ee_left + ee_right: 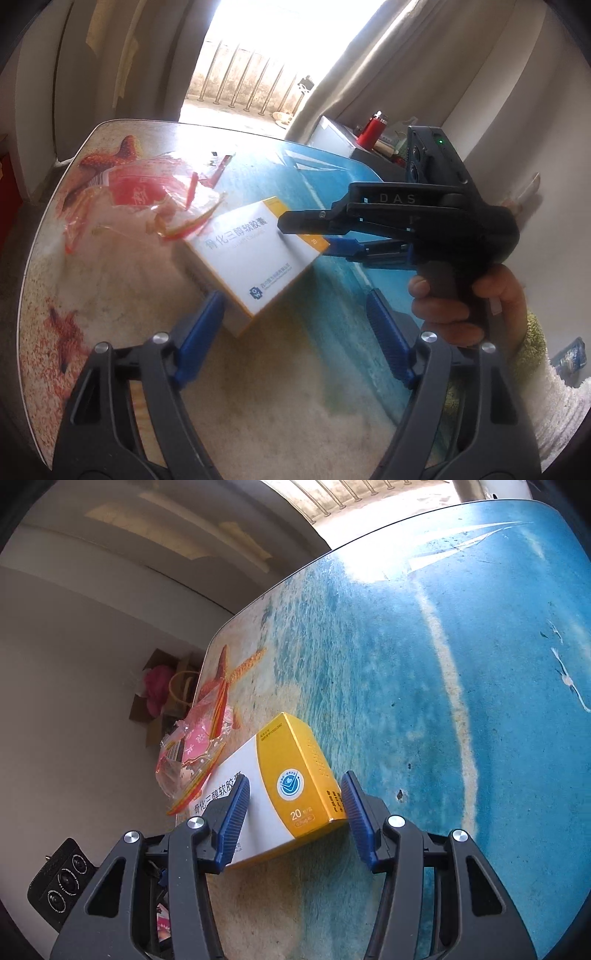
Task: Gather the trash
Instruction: 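Bring the right tool to the yellow capsule box while the left tool approaches the clear bag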
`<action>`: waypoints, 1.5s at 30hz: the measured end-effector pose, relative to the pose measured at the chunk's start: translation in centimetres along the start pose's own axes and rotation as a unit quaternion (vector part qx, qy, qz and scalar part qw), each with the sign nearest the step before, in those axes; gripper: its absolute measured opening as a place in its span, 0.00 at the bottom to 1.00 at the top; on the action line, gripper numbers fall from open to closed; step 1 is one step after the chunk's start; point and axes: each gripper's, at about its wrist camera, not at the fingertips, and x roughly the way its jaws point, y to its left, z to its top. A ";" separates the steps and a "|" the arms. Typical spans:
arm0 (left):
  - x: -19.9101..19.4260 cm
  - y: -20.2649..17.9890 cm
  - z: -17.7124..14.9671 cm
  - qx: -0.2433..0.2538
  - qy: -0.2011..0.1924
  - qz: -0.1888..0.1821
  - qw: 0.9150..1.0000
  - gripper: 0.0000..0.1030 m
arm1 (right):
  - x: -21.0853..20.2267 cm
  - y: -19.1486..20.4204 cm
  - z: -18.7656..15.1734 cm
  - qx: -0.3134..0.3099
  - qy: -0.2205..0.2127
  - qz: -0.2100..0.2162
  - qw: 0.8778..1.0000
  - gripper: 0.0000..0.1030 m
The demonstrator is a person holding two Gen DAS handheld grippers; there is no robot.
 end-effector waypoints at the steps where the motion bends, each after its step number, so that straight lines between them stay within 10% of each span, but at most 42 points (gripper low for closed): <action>1: -0.2 -0.8 -0.5 0.005 0.004 -0.006 1.000 0.72 | -0.6 -0.2 -0.6 -0.001 0.000 -0.003 1.000 0.50; 22: -3.0 -12.9 -9.8 0.100 0.130 -0.129 0.978 0.74 | -11.2 -7.0 -11.1 0.070 -0.094 0.029 0.993 0.60; 34: -4.9 -9.5 -3.6 0.046 0.006 -0.019 0.999 0.74 | -13.5 -8.9 -14.5 0.088 -0.105 0.054 0.989 0.64; 45: -0.7 -8.6 -5.6 -0.015 0.082 -0.028 0.996 0.74 | -13.0 -9.6 -15.8 0.111 -0.087 0.081 0.987 0.67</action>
